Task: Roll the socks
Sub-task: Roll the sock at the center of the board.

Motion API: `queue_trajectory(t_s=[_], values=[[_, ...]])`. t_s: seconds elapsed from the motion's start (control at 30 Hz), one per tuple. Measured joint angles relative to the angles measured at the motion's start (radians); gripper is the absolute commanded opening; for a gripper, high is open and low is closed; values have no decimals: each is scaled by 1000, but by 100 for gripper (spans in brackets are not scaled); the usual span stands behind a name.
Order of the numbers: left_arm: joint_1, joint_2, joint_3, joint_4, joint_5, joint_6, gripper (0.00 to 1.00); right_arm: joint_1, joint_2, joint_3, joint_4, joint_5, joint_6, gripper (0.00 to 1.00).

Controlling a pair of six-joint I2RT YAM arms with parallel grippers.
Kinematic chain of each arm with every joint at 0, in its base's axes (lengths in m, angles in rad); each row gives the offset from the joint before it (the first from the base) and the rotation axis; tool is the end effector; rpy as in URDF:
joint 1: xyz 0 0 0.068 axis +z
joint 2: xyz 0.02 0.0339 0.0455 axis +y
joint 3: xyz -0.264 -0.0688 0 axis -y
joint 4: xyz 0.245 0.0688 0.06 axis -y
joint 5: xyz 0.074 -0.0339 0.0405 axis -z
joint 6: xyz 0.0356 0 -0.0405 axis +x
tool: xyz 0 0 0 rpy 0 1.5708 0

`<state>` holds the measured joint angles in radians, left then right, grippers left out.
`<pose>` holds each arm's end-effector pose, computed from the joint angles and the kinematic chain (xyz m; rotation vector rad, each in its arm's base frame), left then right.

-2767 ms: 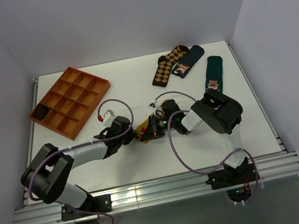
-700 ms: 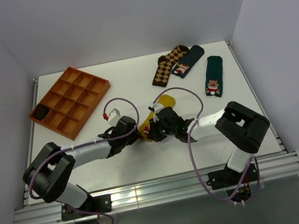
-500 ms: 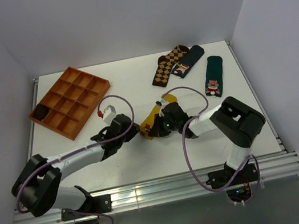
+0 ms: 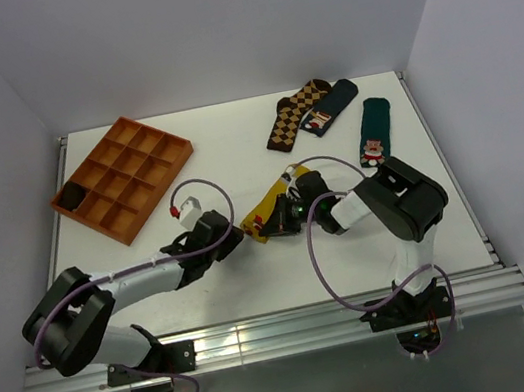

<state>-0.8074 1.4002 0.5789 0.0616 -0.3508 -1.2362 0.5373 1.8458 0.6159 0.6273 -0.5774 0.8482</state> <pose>0.1913 -0.1822 0.1612 -0.6763 2.2635 -0.6449 0.2613 0.1783 0.0979 0.0013 2.4235 1.3514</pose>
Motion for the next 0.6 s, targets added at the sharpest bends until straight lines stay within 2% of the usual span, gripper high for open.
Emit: queue_trajectory(t_s=[0.37, 0.6], values=[[54, 97, -36, 165, 67, -26, 52, -21, 30, 0, 34, -53, 31, 0], [72, 161, -35, 272, 100, -24, 41, -25, 42, 1, 48, -72, 44, 0]])
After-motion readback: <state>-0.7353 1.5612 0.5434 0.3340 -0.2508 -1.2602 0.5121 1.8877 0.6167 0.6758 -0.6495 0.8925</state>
